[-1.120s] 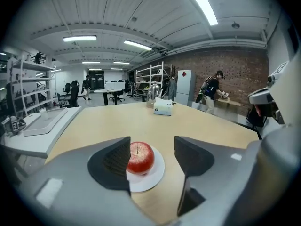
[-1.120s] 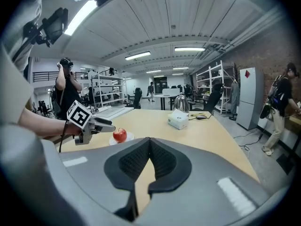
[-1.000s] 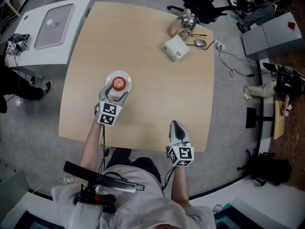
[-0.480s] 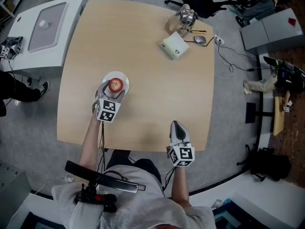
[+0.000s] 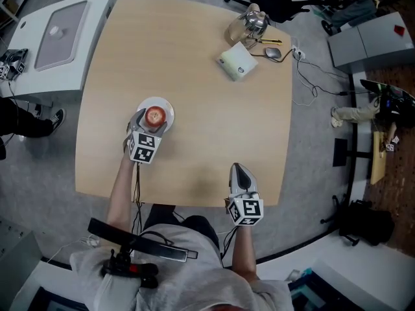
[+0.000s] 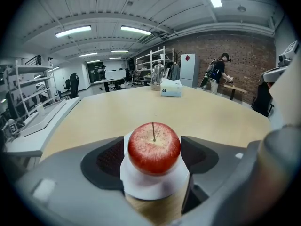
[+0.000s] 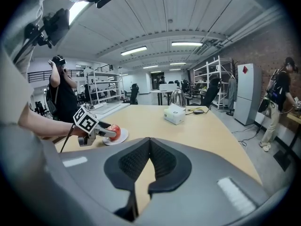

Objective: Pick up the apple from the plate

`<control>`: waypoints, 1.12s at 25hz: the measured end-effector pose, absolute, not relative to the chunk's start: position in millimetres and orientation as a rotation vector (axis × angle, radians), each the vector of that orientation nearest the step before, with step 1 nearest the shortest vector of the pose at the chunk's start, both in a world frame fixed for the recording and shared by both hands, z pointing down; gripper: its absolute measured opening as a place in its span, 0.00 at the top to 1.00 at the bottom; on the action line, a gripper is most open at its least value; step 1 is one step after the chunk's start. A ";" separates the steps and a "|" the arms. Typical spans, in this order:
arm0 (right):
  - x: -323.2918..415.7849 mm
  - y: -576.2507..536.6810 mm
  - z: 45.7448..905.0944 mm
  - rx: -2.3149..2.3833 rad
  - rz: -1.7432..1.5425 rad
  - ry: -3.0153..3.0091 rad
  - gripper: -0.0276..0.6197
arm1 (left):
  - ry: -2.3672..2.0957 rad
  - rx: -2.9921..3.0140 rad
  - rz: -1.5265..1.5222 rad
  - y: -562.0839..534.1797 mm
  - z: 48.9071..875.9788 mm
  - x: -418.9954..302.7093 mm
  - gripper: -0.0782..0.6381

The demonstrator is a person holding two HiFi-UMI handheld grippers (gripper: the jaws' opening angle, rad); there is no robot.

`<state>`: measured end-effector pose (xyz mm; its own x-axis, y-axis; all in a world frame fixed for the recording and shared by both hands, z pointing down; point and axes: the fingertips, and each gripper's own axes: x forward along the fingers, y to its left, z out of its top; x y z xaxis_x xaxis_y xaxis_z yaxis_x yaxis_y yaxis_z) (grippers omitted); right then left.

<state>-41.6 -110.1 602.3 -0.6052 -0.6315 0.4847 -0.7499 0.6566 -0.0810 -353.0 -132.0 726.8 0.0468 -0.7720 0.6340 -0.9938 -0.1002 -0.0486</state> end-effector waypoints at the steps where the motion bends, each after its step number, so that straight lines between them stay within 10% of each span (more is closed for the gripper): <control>1: -41.6 -110.4 602.0 1.084 0.387 -2.459 0.95 | -1.776 1.925 0.741 -132.2 727.0 -353.2 0.34; 28: -33.6 -94.4 584.2 1.122 0.363 -2.492 0.95 | -1.800 1.985 0.711 -121.8 694.5 -331.1 0.38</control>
